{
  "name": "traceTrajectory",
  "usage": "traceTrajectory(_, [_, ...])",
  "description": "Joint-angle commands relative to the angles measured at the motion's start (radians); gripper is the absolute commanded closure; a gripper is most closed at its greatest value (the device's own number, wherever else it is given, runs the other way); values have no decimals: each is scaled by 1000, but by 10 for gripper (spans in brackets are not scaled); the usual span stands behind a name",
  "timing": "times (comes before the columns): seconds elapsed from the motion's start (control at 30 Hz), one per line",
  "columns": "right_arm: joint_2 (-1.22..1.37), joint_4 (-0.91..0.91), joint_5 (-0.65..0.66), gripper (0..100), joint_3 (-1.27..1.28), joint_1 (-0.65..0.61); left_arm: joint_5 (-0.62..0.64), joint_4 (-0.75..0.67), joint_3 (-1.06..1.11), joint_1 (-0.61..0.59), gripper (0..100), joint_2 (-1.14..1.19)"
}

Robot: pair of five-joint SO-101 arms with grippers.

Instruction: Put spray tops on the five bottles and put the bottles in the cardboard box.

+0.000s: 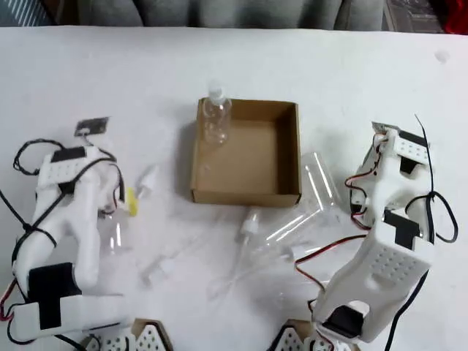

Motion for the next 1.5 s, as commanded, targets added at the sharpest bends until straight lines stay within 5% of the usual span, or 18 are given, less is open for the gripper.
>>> traceTrajectory(0.0, [8,-15,23,982,11,-42,-265,8,-71,4,978,-5])
traceTrajectory(0.3, [8,-15,26,982,11,-39,-236,-233,17,-76,958,-2])
traceTrajectory(0.63, [8,-15,28,982,11,-44,-235,-239,34,-71,649,1])
traceTrajectory(1.17, [8,-16,28,982,8,-47,-189,-236,-37,-5,653,7])
traceTrajectory(1.47, [8,-16,28,982,8,-47,-195,-195,-212,-24,653,220])
